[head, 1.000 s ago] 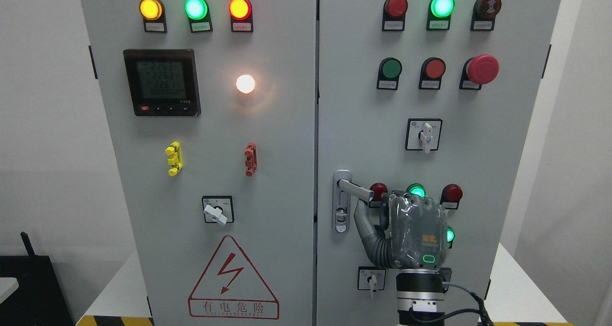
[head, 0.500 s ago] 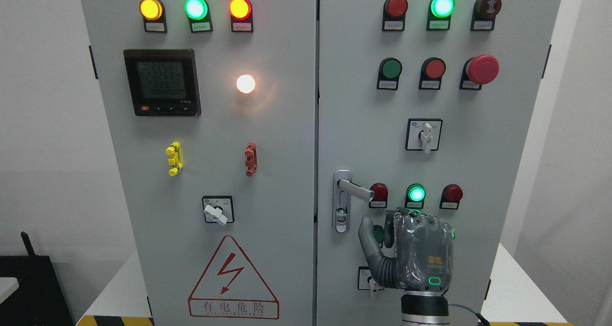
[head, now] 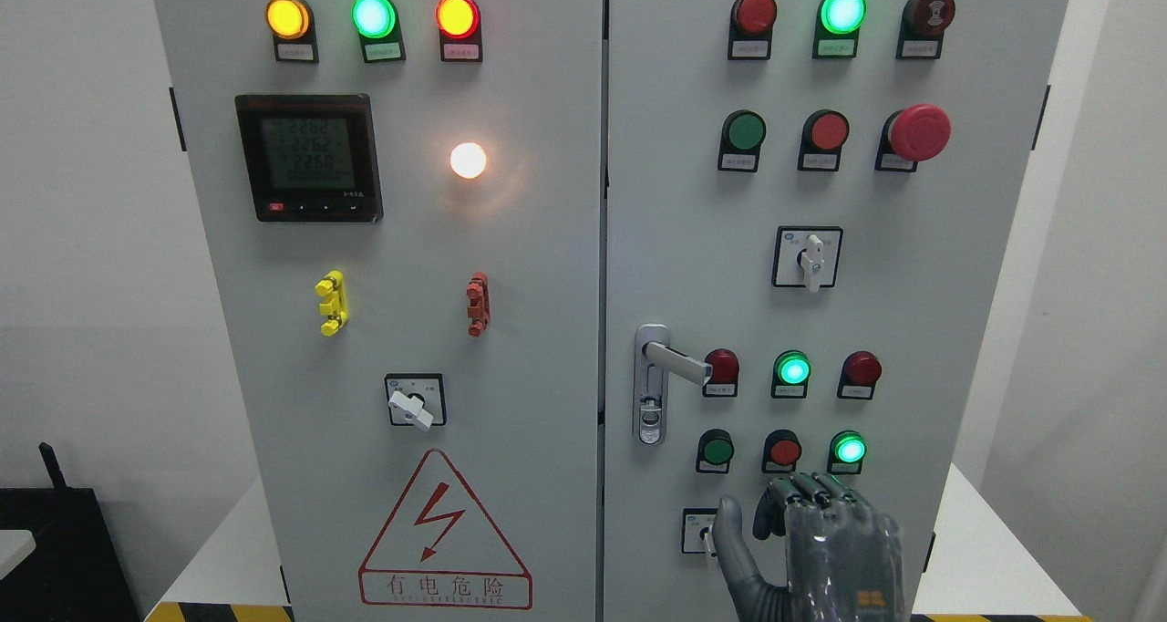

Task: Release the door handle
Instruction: 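Open the right hand fingers to let go of the handle, then withdraw the open right hand away from the handle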

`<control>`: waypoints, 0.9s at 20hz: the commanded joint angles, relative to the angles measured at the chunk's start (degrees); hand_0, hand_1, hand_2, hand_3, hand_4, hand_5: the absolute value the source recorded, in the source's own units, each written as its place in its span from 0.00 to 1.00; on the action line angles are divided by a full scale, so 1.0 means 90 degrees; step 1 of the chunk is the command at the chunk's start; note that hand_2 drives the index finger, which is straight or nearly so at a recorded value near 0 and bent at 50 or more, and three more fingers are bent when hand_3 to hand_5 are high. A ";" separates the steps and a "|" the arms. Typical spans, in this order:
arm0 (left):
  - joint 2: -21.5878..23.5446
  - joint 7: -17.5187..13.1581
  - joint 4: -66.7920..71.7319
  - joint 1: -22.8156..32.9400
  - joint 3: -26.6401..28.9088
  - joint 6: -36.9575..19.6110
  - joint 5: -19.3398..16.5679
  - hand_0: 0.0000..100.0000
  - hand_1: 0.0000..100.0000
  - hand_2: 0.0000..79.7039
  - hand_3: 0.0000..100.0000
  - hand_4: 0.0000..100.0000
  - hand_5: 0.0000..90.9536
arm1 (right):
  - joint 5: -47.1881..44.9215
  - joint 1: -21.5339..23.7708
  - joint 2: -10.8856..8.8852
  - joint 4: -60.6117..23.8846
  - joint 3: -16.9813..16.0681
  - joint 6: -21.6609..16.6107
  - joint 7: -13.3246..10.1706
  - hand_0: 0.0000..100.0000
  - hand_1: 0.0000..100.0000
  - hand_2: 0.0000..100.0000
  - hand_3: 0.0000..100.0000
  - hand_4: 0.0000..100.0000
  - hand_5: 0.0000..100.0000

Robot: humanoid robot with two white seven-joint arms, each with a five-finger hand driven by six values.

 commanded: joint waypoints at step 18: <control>0.0000 -0.0005 0.0146 -0.0107 0.0150 0.0004 -0.0186 0.12 0.39 0.00 0.00 0.00 0.00 | -0.0013 0.0064 0.0059 -0.0925 -0.0641 -0.0513 -0.0042 0.47 0.21 0.04 0.03 0.00 0.00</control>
